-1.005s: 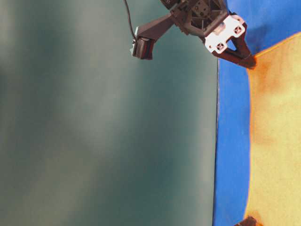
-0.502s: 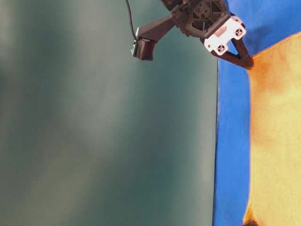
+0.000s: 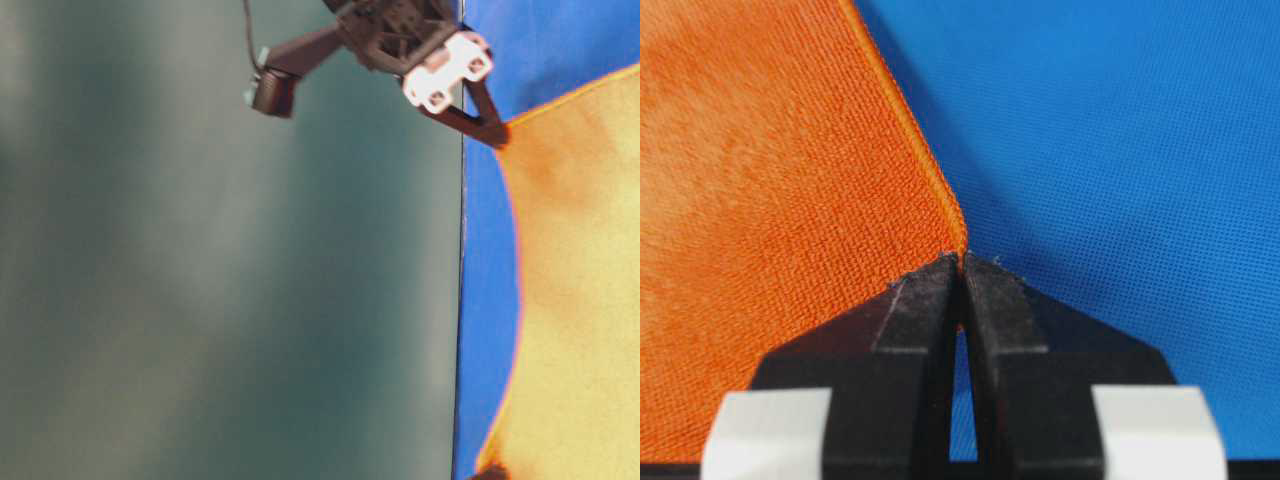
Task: Fold the orange towel.
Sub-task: 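Pull both far corners toward the near edge, folding the towel in half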
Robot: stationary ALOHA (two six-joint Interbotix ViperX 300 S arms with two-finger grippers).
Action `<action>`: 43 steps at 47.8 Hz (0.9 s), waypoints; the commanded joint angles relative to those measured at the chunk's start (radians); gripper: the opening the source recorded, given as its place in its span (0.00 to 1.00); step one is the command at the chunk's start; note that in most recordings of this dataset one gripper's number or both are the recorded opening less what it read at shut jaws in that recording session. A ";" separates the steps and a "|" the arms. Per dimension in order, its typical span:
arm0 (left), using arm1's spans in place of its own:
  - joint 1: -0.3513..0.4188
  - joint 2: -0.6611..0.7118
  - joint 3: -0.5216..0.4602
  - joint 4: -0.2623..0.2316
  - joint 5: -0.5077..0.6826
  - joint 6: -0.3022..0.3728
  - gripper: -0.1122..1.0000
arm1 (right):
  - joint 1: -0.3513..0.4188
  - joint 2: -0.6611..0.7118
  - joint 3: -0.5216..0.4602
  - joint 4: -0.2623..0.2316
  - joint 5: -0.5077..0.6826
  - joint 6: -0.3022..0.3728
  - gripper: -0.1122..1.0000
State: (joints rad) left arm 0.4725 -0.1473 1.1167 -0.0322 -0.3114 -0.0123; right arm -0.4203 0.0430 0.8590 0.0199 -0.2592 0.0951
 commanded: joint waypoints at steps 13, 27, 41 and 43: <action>-0.193 -0.224 0.044 0.003 0.118 -0.021 0.11 | 0.124 -0.149 0.049 0.003 0.003 0.021 0.12; -0.448 -0.298 0.097 0.003 0.158 -0.138 0.11 | 0.318 -0.183 0.092 0.003 0.005 0.118 0.12; -0.690 -0.224 0.072 0.003 0.169 -0.276 0.11 | 0.520 -0.176 0.098 0.003 0.009 0.198 0.12; -0.716 -0.209 0.066 0.003 0.169 -0.288 0.11 | 0.540 -0.173 0.095 0.003 0.018 0.207 0.12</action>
State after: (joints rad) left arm -0.1979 -0.3728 1.2088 -0.0307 -0.1381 -0.2823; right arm 0.0874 -0.1181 0.9633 0.0199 -0.2470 0.2945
